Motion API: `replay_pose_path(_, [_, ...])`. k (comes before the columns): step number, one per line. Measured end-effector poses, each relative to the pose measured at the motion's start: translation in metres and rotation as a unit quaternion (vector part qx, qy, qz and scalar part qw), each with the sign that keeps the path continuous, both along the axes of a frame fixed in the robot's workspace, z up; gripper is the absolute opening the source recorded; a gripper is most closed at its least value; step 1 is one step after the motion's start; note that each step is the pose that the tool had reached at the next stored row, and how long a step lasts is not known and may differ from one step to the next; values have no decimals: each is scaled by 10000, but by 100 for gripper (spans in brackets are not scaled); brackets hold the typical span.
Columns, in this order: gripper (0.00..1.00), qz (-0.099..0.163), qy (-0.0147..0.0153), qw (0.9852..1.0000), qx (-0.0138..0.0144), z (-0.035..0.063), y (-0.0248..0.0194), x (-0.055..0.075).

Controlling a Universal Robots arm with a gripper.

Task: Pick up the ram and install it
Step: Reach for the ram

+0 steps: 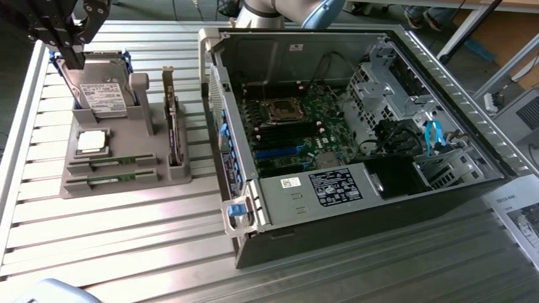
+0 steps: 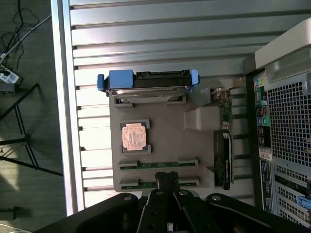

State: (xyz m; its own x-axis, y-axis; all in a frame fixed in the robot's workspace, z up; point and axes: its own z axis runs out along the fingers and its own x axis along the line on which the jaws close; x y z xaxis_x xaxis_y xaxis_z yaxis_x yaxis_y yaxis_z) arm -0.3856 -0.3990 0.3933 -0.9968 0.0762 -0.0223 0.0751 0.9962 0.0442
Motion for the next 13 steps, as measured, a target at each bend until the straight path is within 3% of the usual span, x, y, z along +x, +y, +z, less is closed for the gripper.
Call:
replay_pose_path(8, [10, -1, 1, 10000, -1, 1, -1, -1])
replay_pose_path(13, [10, 0, 0, 10000, 0, 0, -48, 0])
